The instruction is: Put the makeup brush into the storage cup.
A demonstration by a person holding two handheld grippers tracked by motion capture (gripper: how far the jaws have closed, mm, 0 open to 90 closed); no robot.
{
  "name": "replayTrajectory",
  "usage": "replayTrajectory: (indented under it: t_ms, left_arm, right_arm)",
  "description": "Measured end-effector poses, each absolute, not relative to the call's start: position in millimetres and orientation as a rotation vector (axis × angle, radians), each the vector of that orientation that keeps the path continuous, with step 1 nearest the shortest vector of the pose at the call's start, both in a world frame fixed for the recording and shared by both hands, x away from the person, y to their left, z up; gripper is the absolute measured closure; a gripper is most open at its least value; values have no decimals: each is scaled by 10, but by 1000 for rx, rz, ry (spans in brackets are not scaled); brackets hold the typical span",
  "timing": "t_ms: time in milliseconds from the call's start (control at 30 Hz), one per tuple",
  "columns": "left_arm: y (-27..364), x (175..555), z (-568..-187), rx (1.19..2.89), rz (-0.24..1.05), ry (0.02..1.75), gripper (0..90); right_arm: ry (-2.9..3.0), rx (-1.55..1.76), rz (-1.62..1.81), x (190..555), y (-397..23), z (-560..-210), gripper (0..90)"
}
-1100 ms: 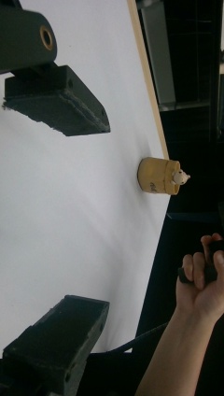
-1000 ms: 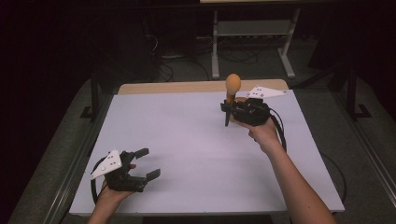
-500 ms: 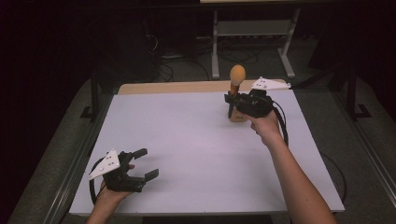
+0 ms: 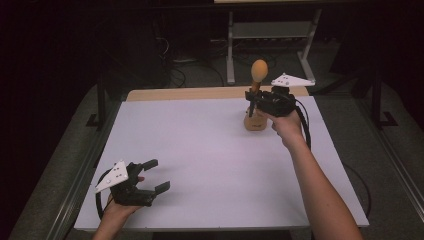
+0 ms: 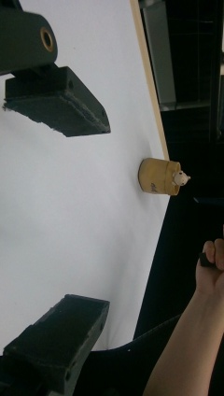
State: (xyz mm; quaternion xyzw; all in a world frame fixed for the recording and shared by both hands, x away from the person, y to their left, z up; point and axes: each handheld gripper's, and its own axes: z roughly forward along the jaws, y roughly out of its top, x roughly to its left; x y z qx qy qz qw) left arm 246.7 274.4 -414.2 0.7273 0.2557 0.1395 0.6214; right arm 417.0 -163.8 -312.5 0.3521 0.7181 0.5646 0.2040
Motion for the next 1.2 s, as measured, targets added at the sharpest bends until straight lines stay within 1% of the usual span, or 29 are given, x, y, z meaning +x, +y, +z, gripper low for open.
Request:
replayTrajectory:
  t_ms: [367, 700, 1200]
  left_arm:
    - [2752, 2466, -4144, 1673, 322, 586, 128]
    - [2746, 2460, -4148, 1670, 316, 593, 128]
    - [2735, 2458, -4159, 1668, 309, 589, 130]
  right_arm:
    - [1924, 1055, 1523, 4325, -1780, -3115, 730]
    - [1885, 1118, 1461, 4471, -1874, -3244, 730]
    - [1850, 1201, 1398, 4665, -1895, -3433, 730]
